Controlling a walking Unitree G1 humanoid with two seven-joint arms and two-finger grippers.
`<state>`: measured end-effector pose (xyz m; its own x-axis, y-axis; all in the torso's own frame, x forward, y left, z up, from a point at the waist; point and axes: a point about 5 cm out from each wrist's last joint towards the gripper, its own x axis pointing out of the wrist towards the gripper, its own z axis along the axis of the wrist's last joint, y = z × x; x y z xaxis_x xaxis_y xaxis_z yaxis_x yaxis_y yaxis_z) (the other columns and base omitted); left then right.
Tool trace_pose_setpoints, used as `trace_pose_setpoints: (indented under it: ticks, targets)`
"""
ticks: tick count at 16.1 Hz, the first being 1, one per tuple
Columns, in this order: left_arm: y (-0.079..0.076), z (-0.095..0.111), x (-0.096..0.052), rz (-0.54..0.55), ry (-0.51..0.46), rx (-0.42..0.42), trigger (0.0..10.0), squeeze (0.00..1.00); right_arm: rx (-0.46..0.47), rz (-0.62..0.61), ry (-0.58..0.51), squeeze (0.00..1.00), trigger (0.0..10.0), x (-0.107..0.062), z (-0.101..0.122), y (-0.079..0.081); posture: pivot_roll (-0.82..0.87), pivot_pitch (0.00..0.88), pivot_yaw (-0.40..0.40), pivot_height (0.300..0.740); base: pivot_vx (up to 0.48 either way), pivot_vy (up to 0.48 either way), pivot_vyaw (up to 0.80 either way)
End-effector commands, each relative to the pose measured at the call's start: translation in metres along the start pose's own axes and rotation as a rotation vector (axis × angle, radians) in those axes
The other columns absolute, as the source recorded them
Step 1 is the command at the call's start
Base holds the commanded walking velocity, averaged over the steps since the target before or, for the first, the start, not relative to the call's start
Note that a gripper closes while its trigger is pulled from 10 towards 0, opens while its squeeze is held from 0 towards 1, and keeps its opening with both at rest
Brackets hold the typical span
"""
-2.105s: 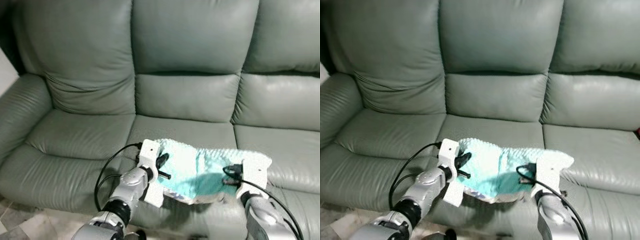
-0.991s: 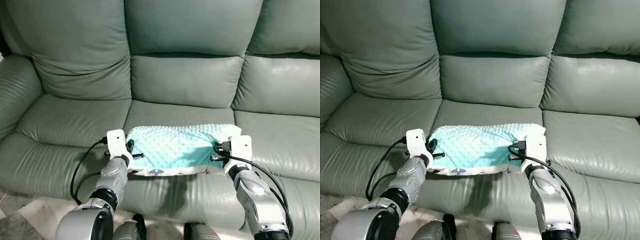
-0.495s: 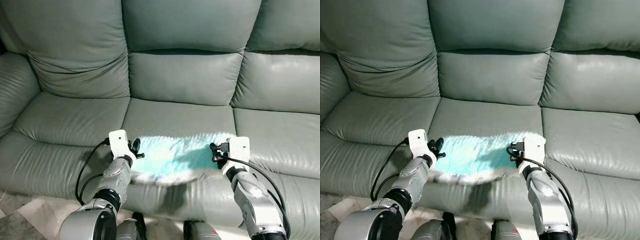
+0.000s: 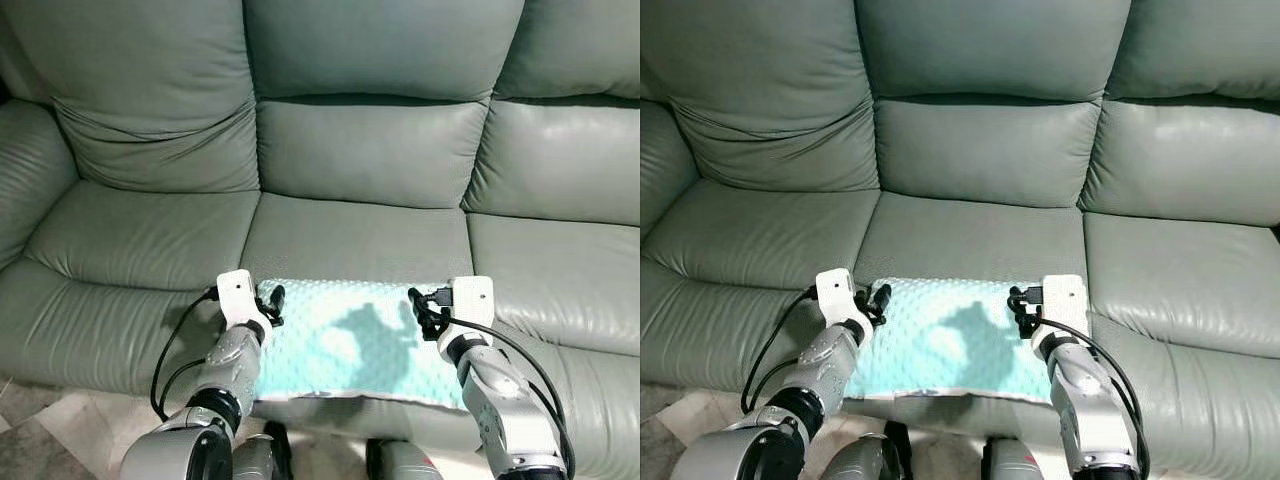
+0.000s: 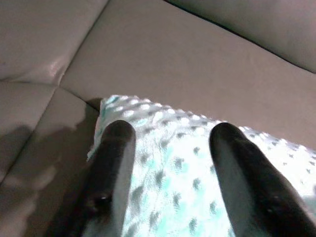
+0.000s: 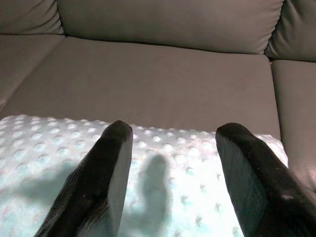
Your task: Move the pillow to the sofa
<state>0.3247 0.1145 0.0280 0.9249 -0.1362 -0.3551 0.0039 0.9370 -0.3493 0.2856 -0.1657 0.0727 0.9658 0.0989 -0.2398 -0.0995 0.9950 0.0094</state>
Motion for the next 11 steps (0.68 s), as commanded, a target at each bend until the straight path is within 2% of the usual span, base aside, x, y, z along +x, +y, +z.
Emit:
trace_pose_setpoints:
  ticks: [1, 2, 3, 4, 7, 8, 10, 11]
  targets:
    - [0.007, -0.009, -0.004, 0.005, 0.043, 0.003, 10.0, 1.00, 0.017, -0.006, 0.028, 1.00, 10.0, -0.005, -0.003, 0.003, -0.15, 0.283, 0.079, 0.740, 0.000, 0.000, 0.00]
    - [0.007, -0.009, -0.004, -0.005, 0.051, 0.009, 10.0, 1.00, 0.023, -0.009, 0.038, 1.00, 10.0, -0.006, -0.003, 0.003, -0.15, 0.282, 0.079, 0.740, 0.000, 0.000, 0.00]
    - [0.006, -0.010, -0.004, -0.066, 0.064, 0.050, 10.0, 1.00, 0.023, 0.002, 0.092, 1.00, 10.0, -0.012, -0.005, 0.007, -0.14, 0.284, 0.080, 0.740, 0.000, 0.000, 0.00]
    - [0.009, -0.012, -0.007, -0.116, 0.082, 0.100, 10.0, 1.00, 0.020, 0.036, 0.155, 1.00, 10.0, -0.020, -0.009, 0.014, -0.14, 0.284, 0.081, 0.740, 0.000, 0.000, 0.00]
    - [0.018, -0.017, -0.015, -0.257, 0.127, 0.164, 10.0, 1.00, 0.081, 0.148, 0.261, 1.00, 10.0, -0.038, -0.016, 0.028, -0.14, 0.278, 0.082, 0.740, 0.000, 0.000, 0.00]
    - [0.022, -0.017, -0.020, -0.323, 0.154, 0.221, 10.0, 1.00, 0.074, 0.199, 0.336, 1.00, 10.0, -0.045, -0.024, 0.030, -0.13, 0.273, 0.082, 0.740, 0.000, 0.000, 0.00]
    - [0.024, -0.020, -0.026, -0.416, 0.212, 0.304, 10.0, 1.00, 0.081, 0.221, 0.412, 1.00, 10.0, -0.051, -0.034, 0.032, -0.11, 0.258, 0.085, 0.740, 0.000, 0.000, 0.00]
    - [0.023, -0.028, -0.032, -0.477, 0.270, 0.353, 10.0, 1.00, 0.126, 0.207, 0.435, 1.00, 10.0, -0.054, -0.038, 0.034, -0.10, 0.235, 0.089, 0.740, 0.000, 0.000, 0.00]
